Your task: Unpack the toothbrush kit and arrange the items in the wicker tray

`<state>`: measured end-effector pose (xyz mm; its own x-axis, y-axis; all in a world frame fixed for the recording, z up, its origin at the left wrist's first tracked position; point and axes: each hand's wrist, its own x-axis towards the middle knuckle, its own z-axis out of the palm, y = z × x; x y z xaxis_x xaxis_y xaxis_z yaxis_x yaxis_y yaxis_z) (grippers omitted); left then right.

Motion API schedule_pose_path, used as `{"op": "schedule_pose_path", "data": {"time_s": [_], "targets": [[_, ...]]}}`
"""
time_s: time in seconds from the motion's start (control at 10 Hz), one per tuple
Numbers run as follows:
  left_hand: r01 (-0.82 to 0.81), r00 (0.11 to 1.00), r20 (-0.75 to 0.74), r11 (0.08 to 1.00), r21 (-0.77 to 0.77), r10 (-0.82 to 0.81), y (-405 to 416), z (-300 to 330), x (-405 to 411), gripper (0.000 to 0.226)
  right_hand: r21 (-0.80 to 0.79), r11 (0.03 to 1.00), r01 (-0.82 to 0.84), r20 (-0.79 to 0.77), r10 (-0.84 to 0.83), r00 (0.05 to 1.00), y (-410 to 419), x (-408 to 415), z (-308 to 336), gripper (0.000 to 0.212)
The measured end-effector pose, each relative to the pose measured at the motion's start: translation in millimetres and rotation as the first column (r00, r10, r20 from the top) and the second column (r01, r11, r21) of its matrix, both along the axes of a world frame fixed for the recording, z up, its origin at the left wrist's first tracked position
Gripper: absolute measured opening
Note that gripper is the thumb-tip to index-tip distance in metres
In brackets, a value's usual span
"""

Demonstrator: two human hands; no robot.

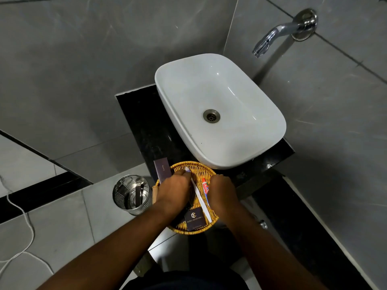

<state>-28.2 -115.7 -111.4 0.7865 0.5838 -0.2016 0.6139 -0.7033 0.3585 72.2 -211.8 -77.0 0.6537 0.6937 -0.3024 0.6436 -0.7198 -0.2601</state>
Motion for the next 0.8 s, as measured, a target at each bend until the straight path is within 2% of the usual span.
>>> {"op": "schedule_pose_path", "data": {"time_s": [0.1,0.2,0.4,0.6,0.7,0.8], "targets": [[-0.056,0.998,0.015,0.998,-0.025,0.056,9,4,7,0.019,0.019,0.999,0.039,-0.045,-0.038,0.998,-13,5,-3,0.018],[-0.059,0.998,-0.006,0.996,-0.073,0.059,16,5,16,0.016,0.04,0.999,-0.032,-0.072,0.035,0.997,-19,4,-3,0.018],[-0.009,1.0,-0.022,0.994,-0.11,0.007,20,4,23,0.018,0.107,0.993,-0.041,-0.088,0.05,0.995,-21,8,-6,0.017],[-0.016,0.999,0.049,0.992,-0.125,0.023,24,20,11,0.024,0.255,0.967,-0.01,-0.129,0.044,0.991,-27,17,2,0.023],[-0.03,0.988,0.148,0.998,-0.063,0.039,35,33,-3,0.022,0.202,0.972,-0.122,-0.019,0.129,0.992,-27,20,6,0.025],[-0.041,0.979,0.201,0.997,0.064,0.028,46,46,-20,0.025,0.184,0.968,-0.17,0.108,0.152,0.982,-23,20,16,0.026]]}}
